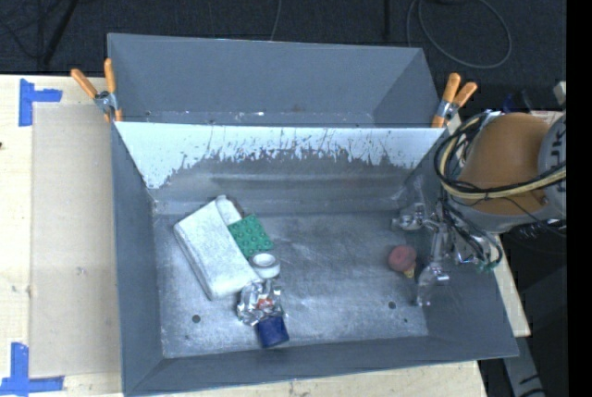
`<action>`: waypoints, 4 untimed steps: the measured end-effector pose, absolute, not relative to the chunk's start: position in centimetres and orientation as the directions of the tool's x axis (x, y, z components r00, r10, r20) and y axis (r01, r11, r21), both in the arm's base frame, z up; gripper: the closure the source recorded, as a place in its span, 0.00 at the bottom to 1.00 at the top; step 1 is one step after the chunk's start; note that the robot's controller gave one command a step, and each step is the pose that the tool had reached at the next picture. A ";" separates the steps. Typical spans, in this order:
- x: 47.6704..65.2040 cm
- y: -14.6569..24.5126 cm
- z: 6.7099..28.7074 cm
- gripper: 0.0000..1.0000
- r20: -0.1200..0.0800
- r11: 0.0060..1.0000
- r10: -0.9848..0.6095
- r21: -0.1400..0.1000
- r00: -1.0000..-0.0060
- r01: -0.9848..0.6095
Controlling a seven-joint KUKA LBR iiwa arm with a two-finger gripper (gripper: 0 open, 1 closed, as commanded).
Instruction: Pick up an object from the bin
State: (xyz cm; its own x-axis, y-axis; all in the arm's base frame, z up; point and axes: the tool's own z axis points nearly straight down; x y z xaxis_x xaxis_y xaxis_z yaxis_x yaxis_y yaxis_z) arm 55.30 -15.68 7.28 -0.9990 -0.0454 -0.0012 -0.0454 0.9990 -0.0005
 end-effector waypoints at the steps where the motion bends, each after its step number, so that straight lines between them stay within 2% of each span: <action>1: 55.7 -15.7 7.6 1.00 -0.012 0.999 -0.047 -0.002 -0.999 -0.047; 2: 55.8 -15.6 12.0 1.00 -0.005 0.999 -0.053 -0.001 -0.999 -0.053; 3: 56.0 -15.5 13.8 1.00 -0.003 0.998 -0.056 0.000 -0.998 -0.056; 4: 56.0 -15.5 14.8 1.00 -0.002 0.998 -0.057 0.000 -0.998 -0.057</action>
Offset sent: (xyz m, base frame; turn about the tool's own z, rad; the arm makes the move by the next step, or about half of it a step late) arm 0.0000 0.0000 0.0000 0.0000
